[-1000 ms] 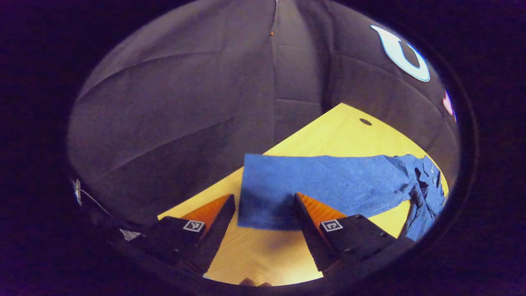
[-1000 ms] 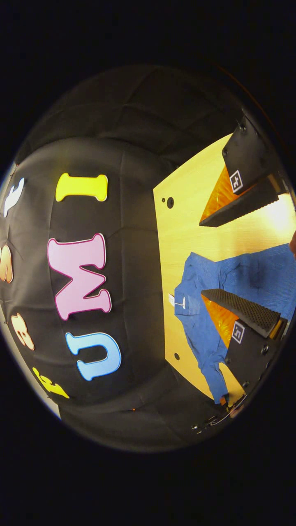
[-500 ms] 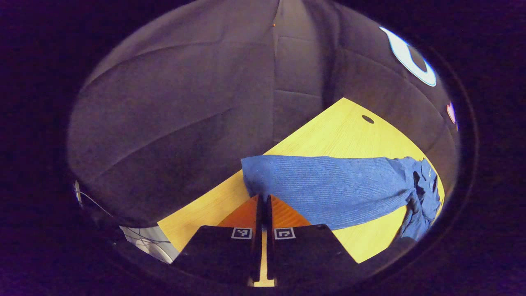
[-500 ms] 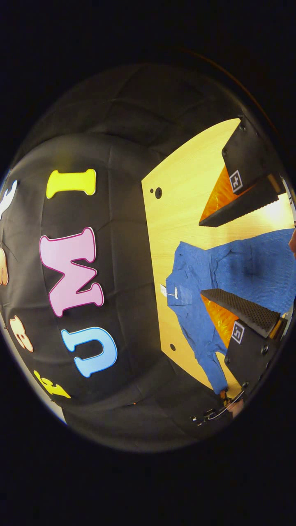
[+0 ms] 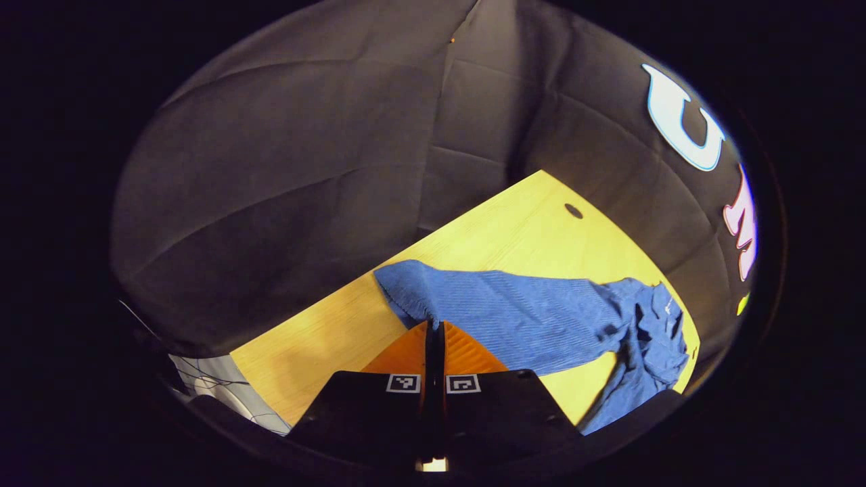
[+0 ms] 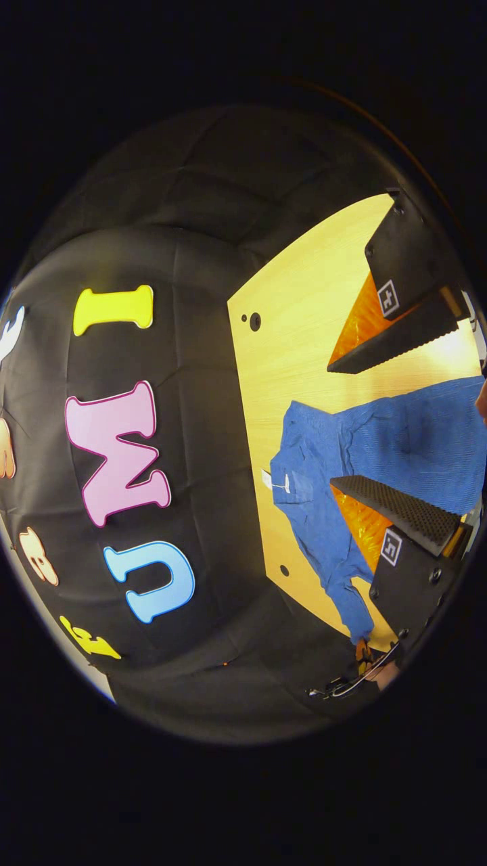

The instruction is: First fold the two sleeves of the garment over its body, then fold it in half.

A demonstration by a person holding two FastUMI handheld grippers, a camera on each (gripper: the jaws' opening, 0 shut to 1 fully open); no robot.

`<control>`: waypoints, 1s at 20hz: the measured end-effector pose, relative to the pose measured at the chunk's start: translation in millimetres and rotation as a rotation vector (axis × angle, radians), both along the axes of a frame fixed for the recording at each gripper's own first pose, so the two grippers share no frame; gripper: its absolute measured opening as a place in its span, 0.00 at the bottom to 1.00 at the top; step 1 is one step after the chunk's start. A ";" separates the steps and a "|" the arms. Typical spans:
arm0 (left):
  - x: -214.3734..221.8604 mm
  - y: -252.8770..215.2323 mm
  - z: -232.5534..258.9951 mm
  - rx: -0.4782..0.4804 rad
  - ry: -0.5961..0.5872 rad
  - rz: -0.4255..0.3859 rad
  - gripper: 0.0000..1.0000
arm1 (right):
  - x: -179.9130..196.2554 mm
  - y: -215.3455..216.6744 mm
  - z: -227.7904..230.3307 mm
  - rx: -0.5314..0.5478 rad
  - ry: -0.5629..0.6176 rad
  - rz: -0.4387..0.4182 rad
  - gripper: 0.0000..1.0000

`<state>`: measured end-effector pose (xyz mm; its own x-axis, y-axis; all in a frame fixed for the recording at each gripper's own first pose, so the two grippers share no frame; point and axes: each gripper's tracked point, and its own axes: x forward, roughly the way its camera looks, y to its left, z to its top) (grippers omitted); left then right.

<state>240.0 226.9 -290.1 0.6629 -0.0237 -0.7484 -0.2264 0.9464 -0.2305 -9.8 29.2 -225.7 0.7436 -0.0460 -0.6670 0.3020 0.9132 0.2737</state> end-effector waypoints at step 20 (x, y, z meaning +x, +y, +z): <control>32.0 -340.9 131.9 -0.223 -0.157 -0.610 0.00 | -59.4 -53.6 -8.8 0.045 0.016 -0.143 0.97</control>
<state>272.0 -114.1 -158.3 0.5823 -0.5721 -0.5777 0.3868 0.8199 -0.4220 -69.1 -24.3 -234.5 0.7211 -0.1206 -0.6823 0.4327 0.8475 0.3075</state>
